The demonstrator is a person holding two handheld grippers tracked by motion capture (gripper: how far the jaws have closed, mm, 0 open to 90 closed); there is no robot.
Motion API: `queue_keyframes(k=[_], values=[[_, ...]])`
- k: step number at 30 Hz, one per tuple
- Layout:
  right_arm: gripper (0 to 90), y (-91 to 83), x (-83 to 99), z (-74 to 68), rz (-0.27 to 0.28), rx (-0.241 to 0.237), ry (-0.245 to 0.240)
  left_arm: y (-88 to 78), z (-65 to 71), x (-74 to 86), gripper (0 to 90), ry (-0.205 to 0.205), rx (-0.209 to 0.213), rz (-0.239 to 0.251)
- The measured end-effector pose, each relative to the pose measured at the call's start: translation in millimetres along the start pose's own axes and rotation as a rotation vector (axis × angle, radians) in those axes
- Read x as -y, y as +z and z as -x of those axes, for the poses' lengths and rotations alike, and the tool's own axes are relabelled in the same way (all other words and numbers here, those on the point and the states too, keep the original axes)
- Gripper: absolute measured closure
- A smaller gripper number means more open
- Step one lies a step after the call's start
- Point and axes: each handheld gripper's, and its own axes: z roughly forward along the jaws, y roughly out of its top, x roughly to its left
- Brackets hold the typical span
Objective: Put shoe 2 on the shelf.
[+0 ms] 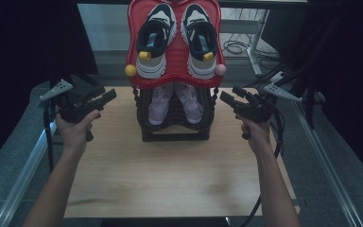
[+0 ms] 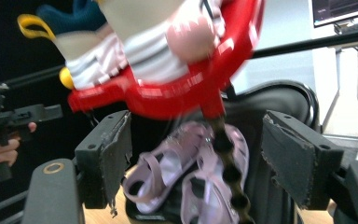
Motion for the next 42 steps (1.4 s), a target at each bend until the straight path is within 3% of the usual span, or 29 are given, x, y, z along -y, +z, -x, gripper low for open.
queue_keyframes(k=[8,16,19,27,32,42], values=[[25.4,-4.7,30.3,2.3,-0.048,0.022,-0.014,-0.6,-3.6,38.5,40.3,0.0,-0.005,-0.049],[25.8,-11.3,67.2,7.7,-0.093,0.034,0.016,-2.6,-5.1,77.8,40.2,0.0,-0.008,-0.107],[26.0,-15.4,81.2,10.5,-0.108,0.04,0.032,-4.0,-5.0,94.7,40.1,0.023,-0.034,-0.13],[26.6,-27.1,117.9,17.2,-0.148,0.067,0.047,-6.5,-6.1,137.1,40.1,-0.003,-0.032,-0.187],[26.6,-28.7,131.5,18.7,-0.178,0.079,0.045,-4.1,-6.4,146.2,40.1,-0.005,-0.029,-0.218],[27.7,-32.9,132.0,18.2,-0.178,0.088,0.036,-5.9,-9.3,145.3,40.1,-0.028,-0.024,-0.207]])
